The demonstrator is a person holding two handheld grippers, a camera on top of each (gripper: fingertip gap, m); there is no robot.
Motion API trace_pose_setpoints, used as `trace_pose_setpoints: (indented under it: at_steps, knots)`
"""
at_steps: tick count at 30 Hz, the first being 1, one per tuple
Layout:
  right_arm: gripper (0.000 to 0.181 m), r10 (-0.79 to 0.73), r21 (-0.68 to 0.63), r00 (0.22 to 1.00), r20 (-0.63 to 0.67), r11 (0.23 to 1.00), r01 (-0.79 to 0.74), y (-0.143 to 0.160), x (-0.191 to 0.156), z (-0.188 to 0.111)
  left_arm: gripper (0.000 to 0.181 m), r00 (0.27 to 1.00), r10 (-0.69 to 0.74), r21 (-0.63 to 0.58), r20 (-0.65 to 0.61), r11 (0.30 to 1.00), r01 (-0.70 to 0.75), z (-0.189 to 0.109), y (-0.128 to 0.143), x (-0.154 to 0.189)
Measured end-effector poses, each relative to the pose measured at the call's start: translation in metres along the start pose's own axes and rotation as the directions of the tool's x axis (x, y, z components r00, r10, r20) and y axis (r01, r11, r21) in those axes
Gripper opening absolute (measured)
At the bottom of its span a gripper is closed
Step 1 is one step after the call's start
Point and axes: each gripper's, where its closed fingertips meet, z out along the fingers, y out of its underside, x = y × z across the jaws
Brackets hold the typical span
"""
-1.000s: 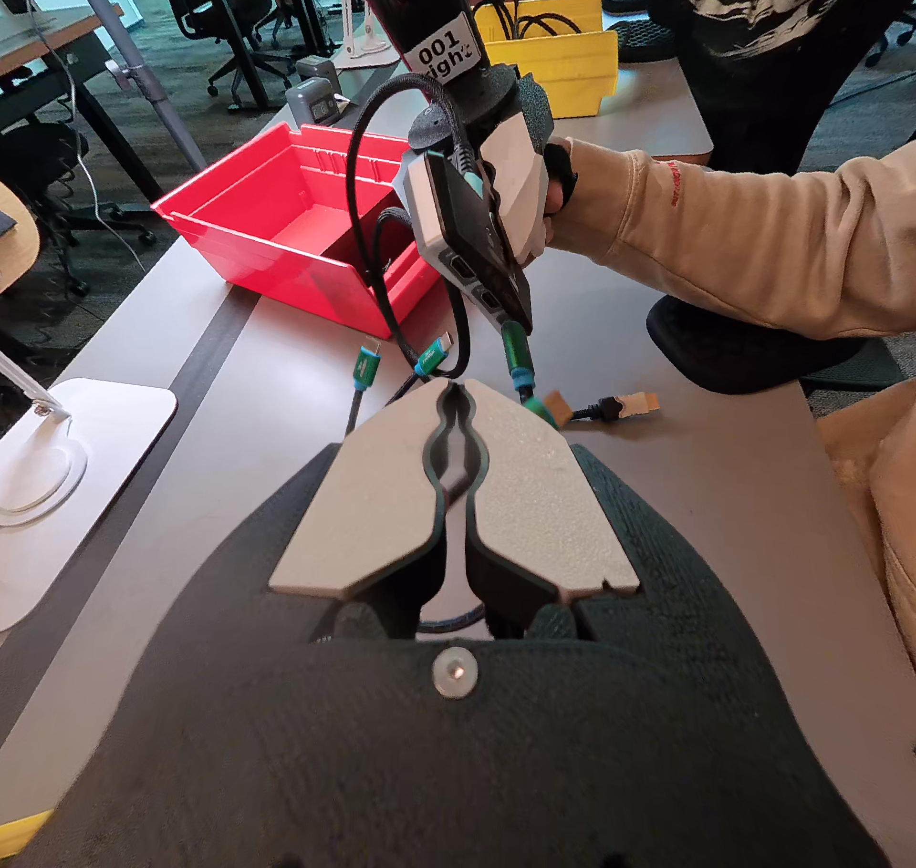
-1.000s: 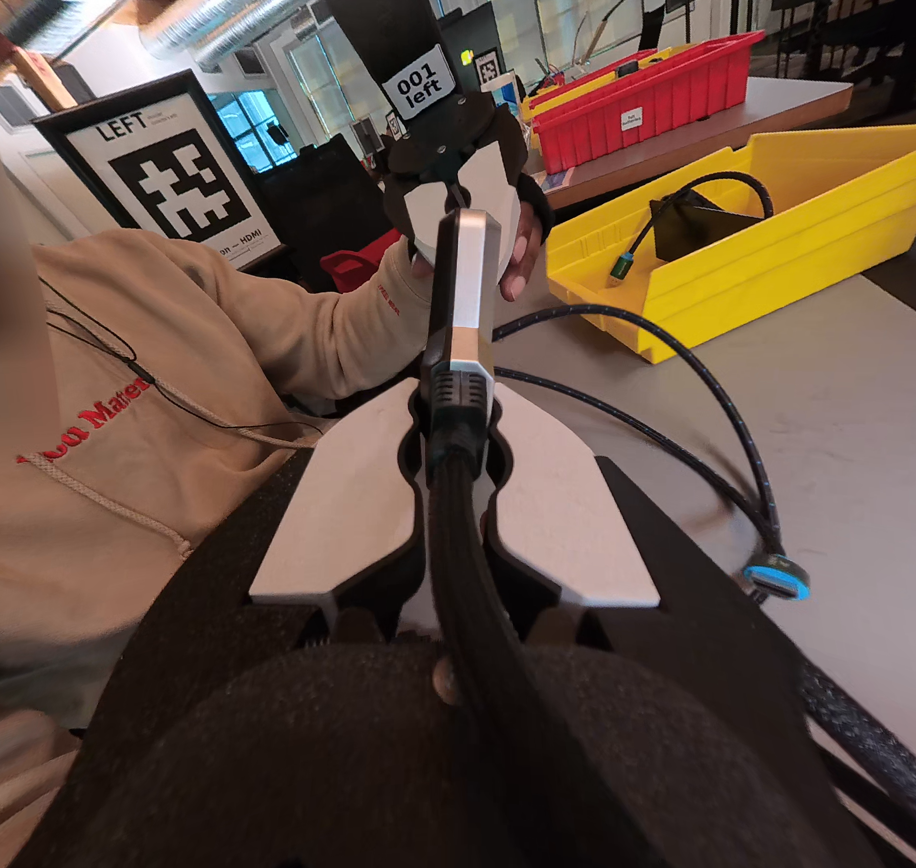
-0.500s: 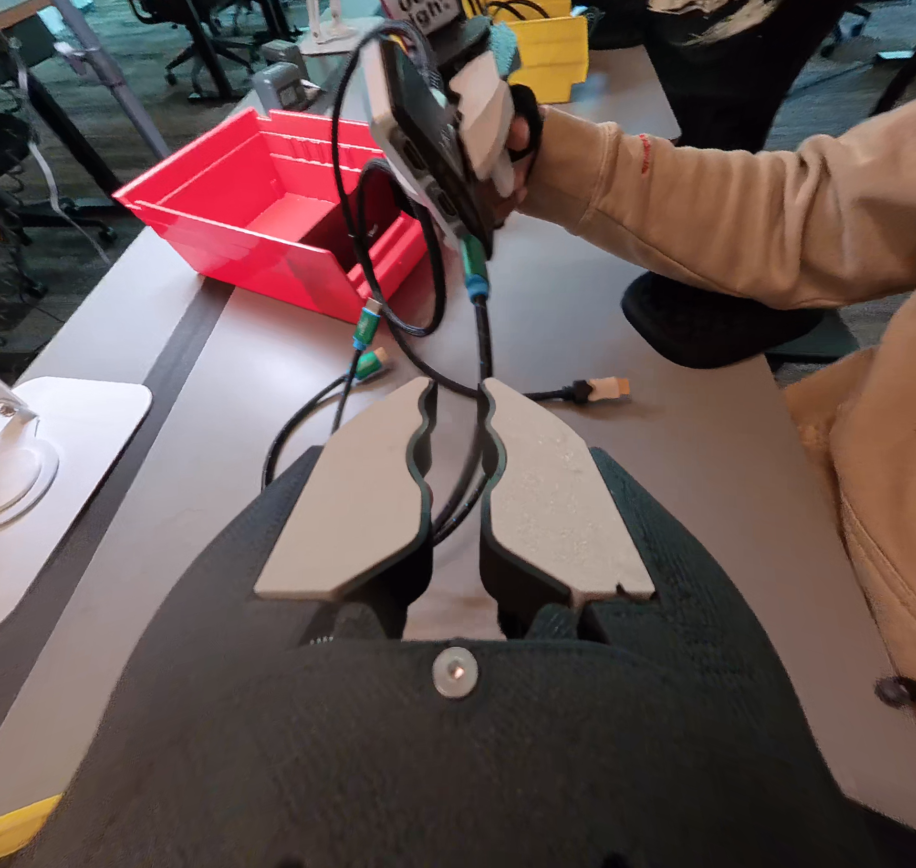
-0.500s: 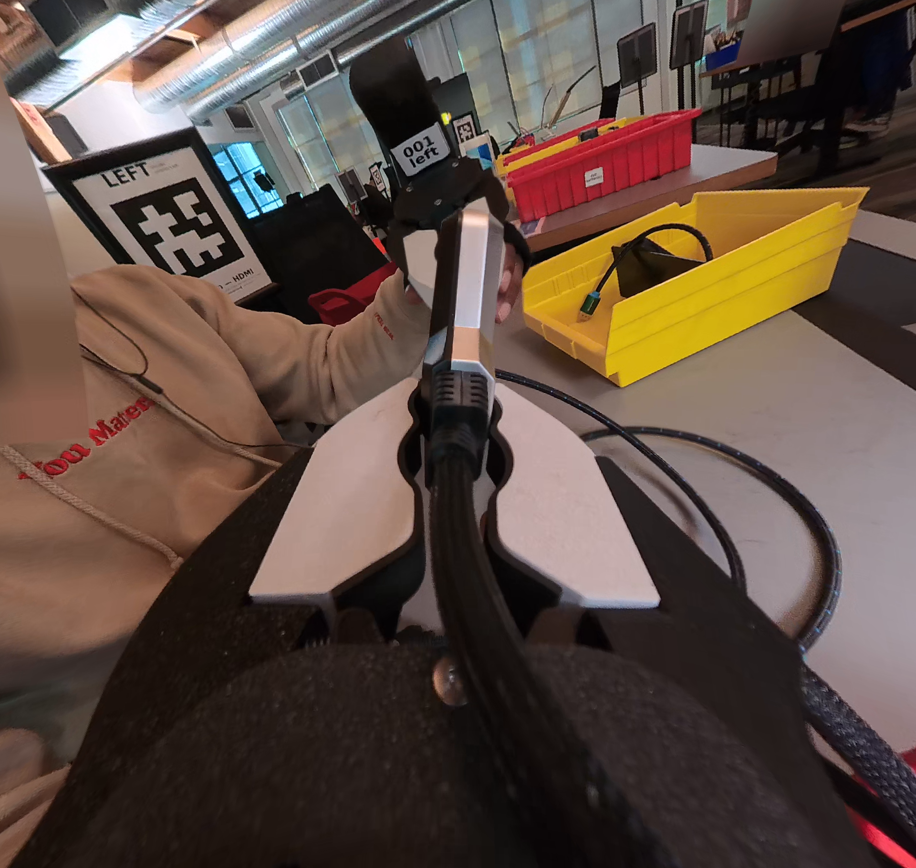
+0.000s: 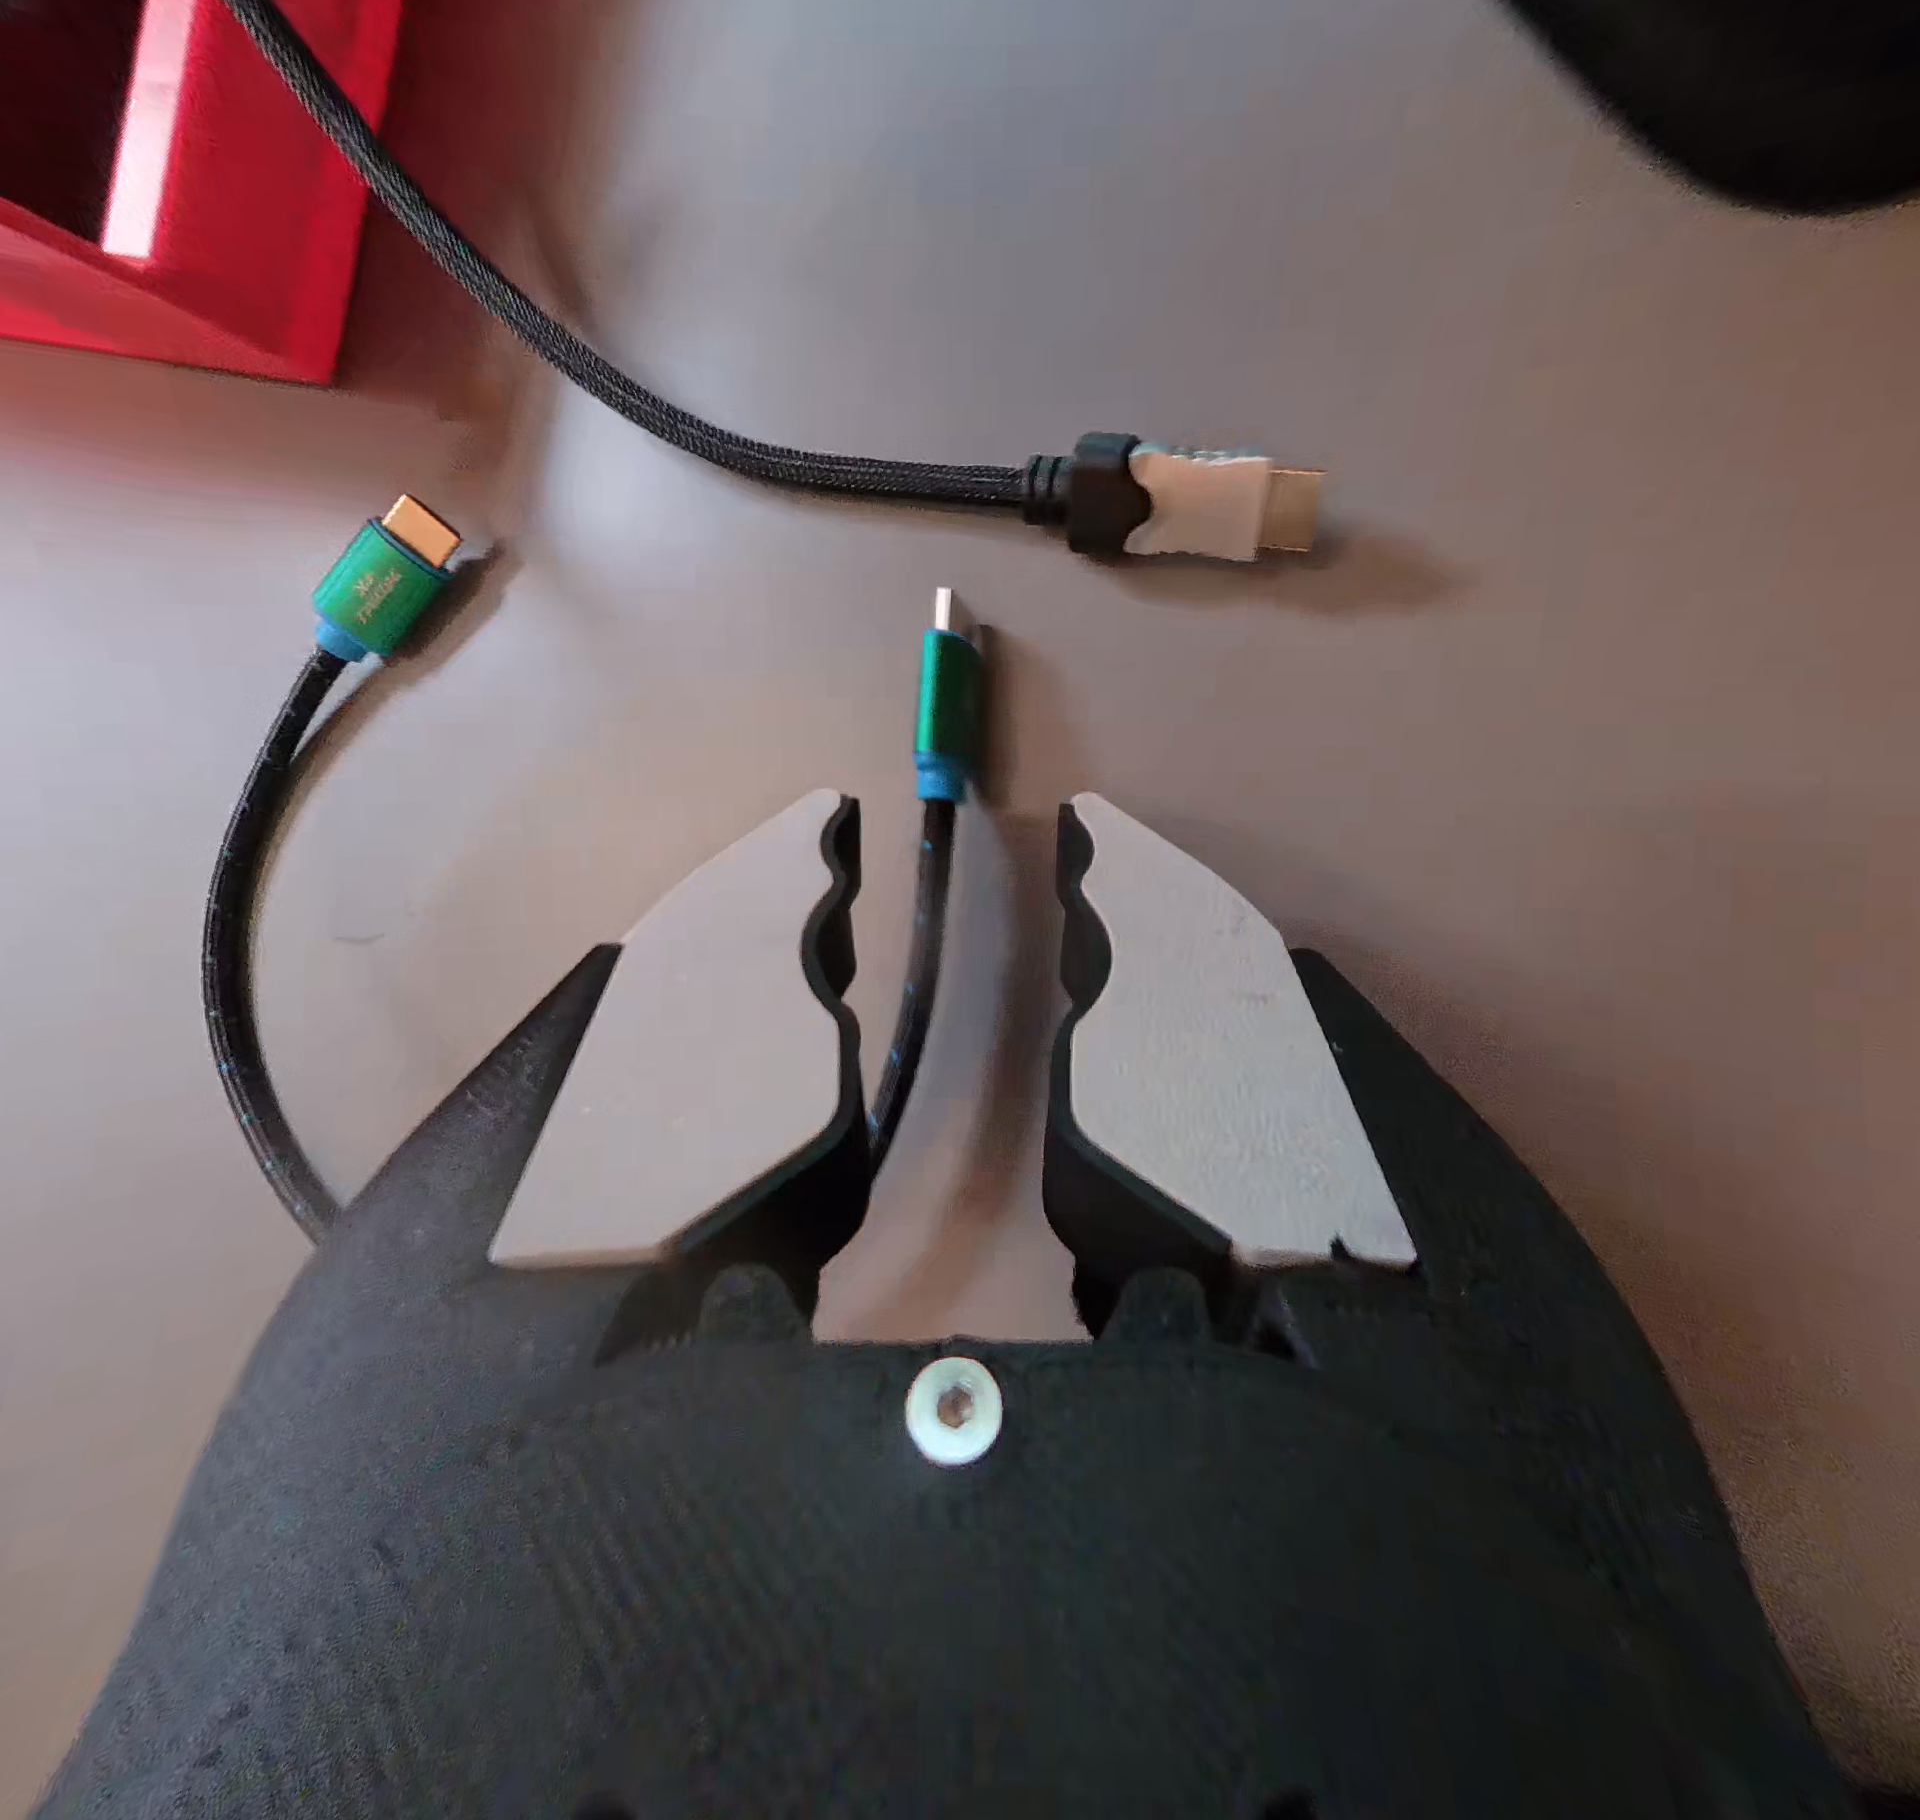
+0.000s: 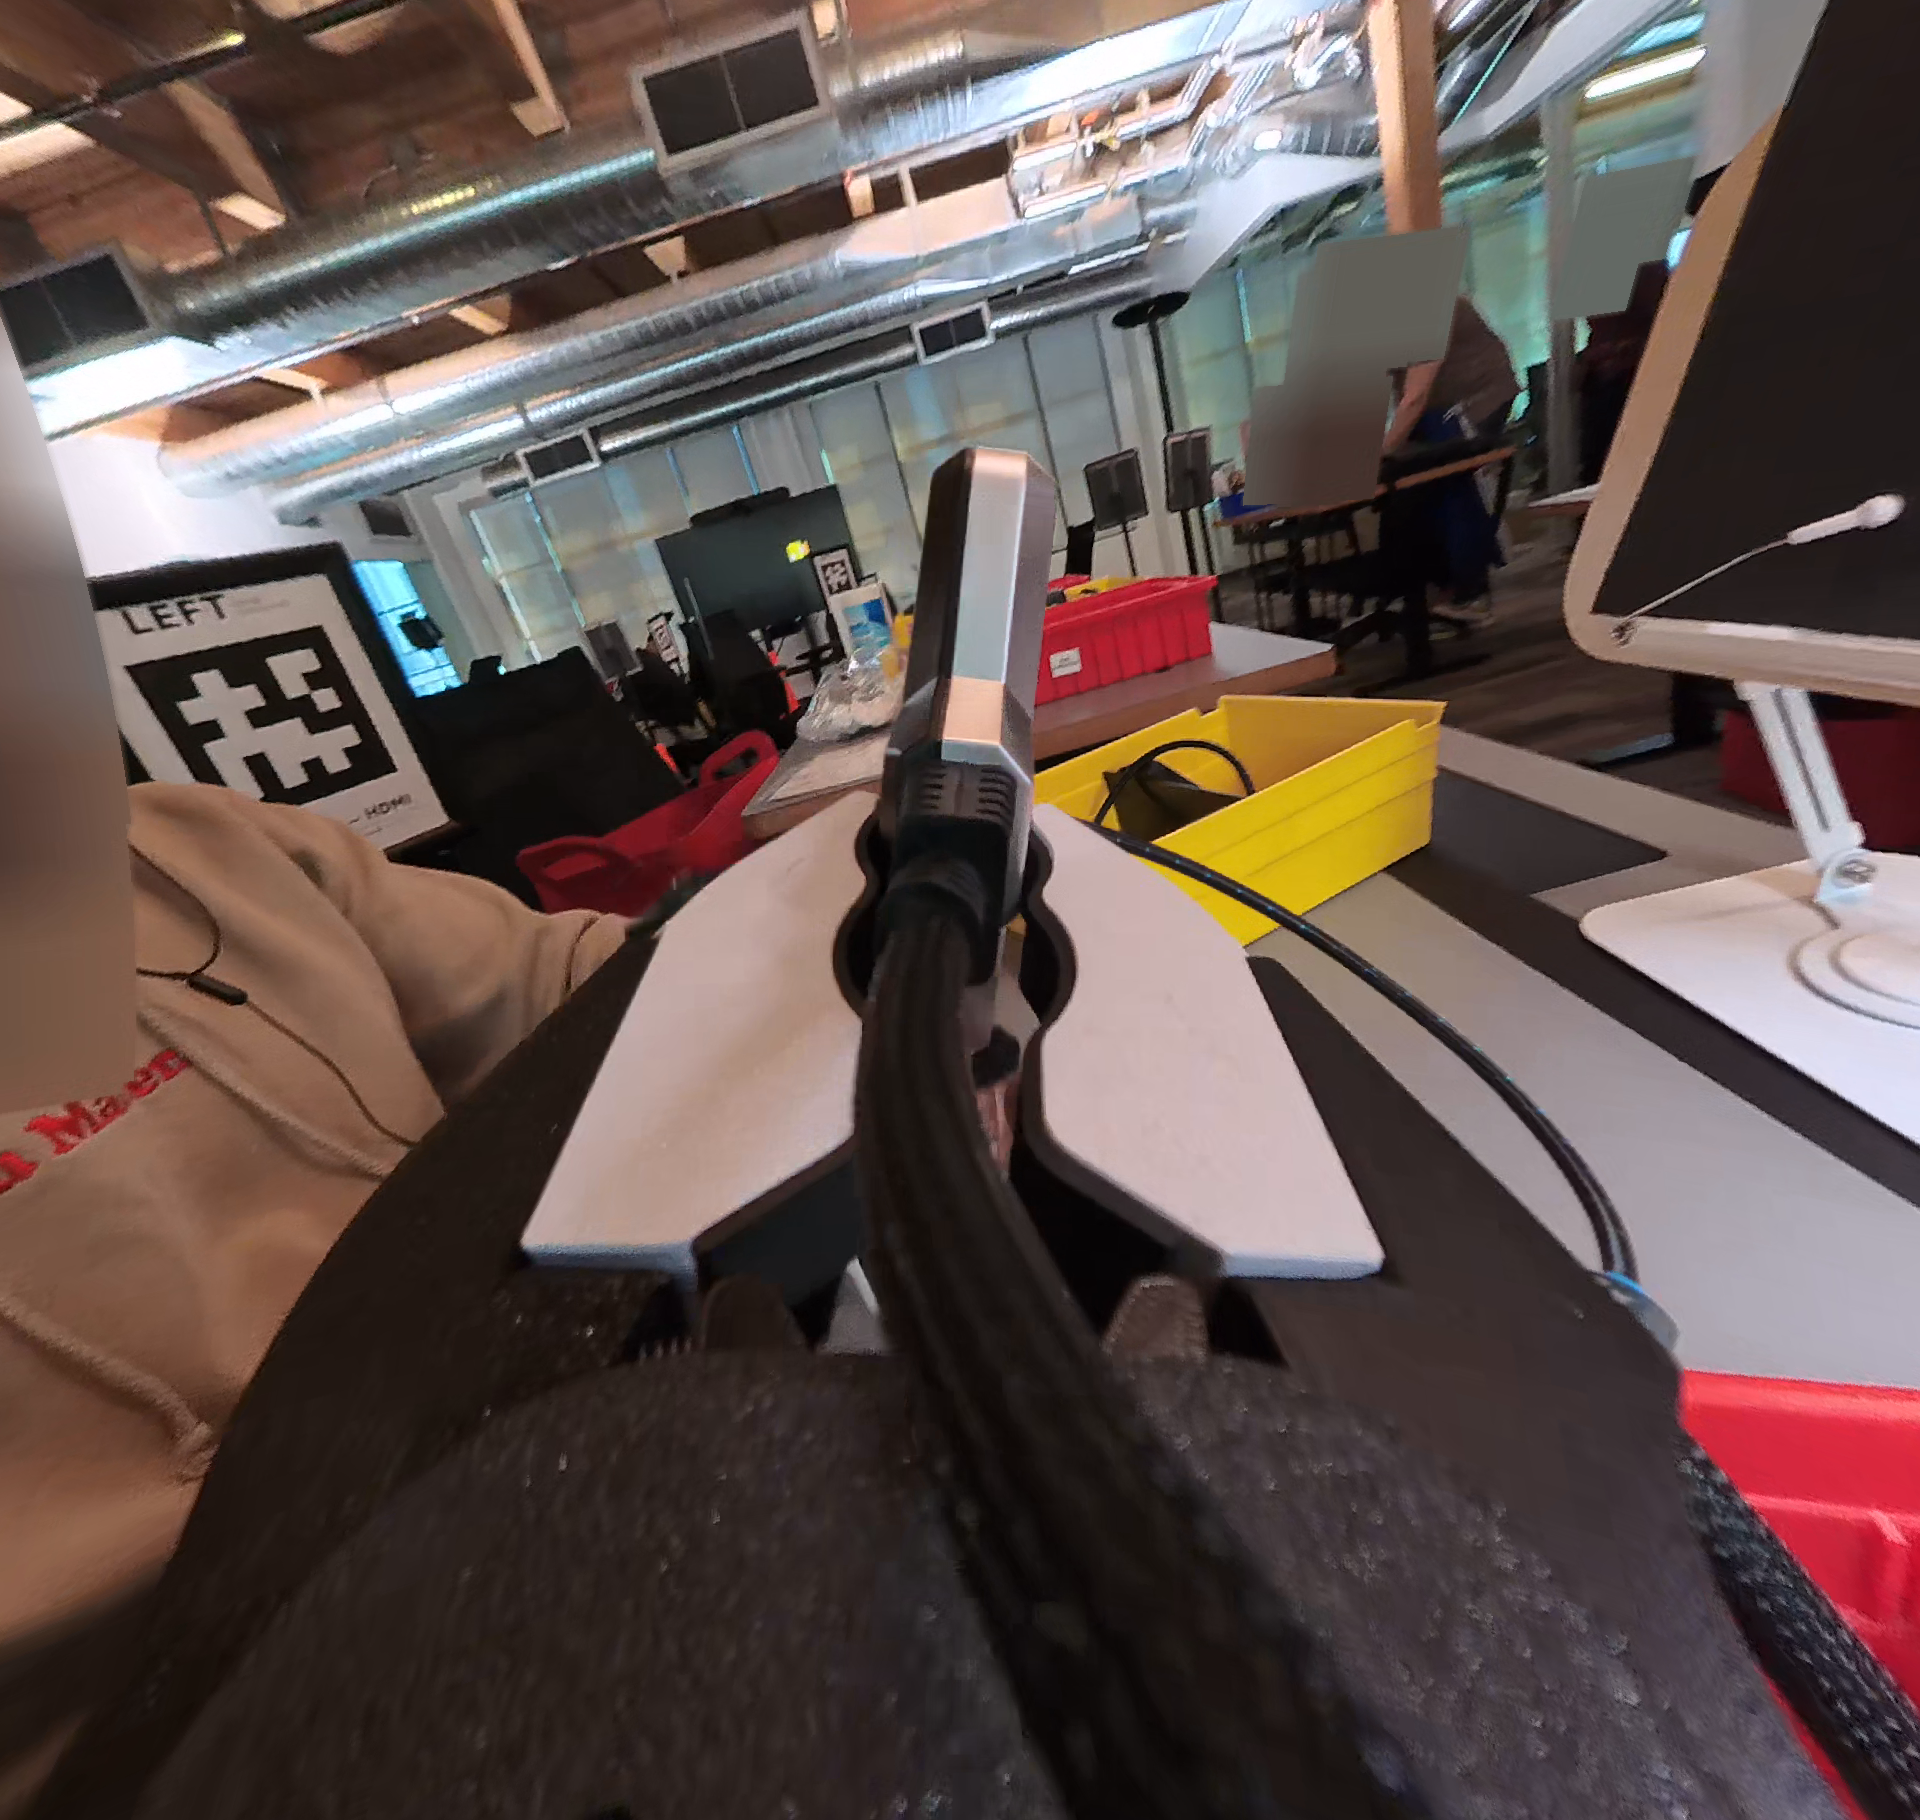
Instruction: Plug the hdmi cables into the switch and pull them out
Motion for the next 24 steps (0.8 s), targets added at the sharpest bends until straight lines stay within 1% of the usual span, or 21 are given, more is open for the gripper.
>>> trace_pose_setpoints:
  at_steps: [1,3,4,5,6,7,9,11,13,16,18,19,22,24]
  knots:
    - [0.023,-0.005,0.014,1.000,-0.009,1.000,0.005,-0.003,0.001,-0.002,0.037,1.000,0.000,-0.001,0.022,1.000,0.000,0.010,0.002,-0.004]
    - [0.023,-0.006,0.030,1.000,-0.010,1.000,0.006,-0.007,0.001,-0.005,0.036,0.998,-0.001,0.004,0.058,1.000,0.000,0.025,0.006,-0.011]
    - [0.022,-0.006,0.034,1.000,-0.012,0.999,0.007,-0.007,0.001,-0.006,0.030,0.998,-0.003,0.025,0.067,1.000,0.001,0.029,0.005,-0.012]
    - [0.023,-0.007,0.035,1.000,-0.012,0.999,0.007,-0.007,0.001,-0.006,0.028,0.998,-0.001,0.045,0.060,0.999,-0.001,0.031,0.003,-0.011]
    - [0.022,-0.007,0.032,1.000,-0.013,0.999,0.007,-0.007,0.002,-0.005,0.021,0.998,0.011,0.041,0.061,0.999,-0.013,0.031,0.002,-0.010]
    - [0.023,-0.007,0.029,1.000,-0.015,1.000,0.007,-0.006,0.003,-0.004,0.014,0.997,0.033,0.030,0.070,0.999,-0.035,0.031,0.003,-0.010]
    - [0.023,-0.002,0.017,1.000,-0.006,1.000,0.002,-0.003,0.002,-0.002,0.014,0.996,0.046,0.015,0.078,0.999,-0.047,0.027,0.003,-0.011]
    - [0.023,-0.002,0.004,1.000,-0.003,1.000,0.002,-0.001,0.002,0.000,0.014,0.998,0.001,0.068,0.065,0.998,-0.005,0.014,-0.003,-0.014]
    - [0.023,-0.008,-0.007,1.000,-0.009,1.000,0.008,0.001,0.002,0.001,0.014,0.997,-0.064,0.165,0.039,0.985,0.057,-0.013,-0.012,-0.019]
    - [0.023,-0.010,-0.013,1.000,-0.008,1.000,0.010,0.001,0.001,-0.001,0.014,0.988,-0.151,0.339,-0.036,0.928,0.154,-0.072,-0.028,-0.025]
    - [0.023,-0.005,-0.030,1.000,-0.004,1.000,0.005,0.003,0.001,-0.003,0.014,0.982,-0.175,0.423,-0.075,0.886,0.190,-0.115,-0.031,-0.026]
    - [0.023,-0.005,-0.052,1.000,-0.006,0.999,0.004,0.006,0.001,-0.004,0.014,0.979,-0.184,0.439,-0.086,0.875,0.203,-0.135,-0.028,-0.025]
    - [0.022,-0.001,-0.148,1.000,0.013,0.989,0.003,0.017,-0.004,-0.010,0.014,0.975,-0.221,0.461,0.000,0.865,0.196,-0.183,-0.008,-0.031]
    - [0.022,0.002,-0.176,0.999,0.036,0.984,0.004,0.018,-0.011,-0.016,0.014,0.964,-0.259,0.487,0.063,0.851,0.197,-0.208,0.000,-0.036]
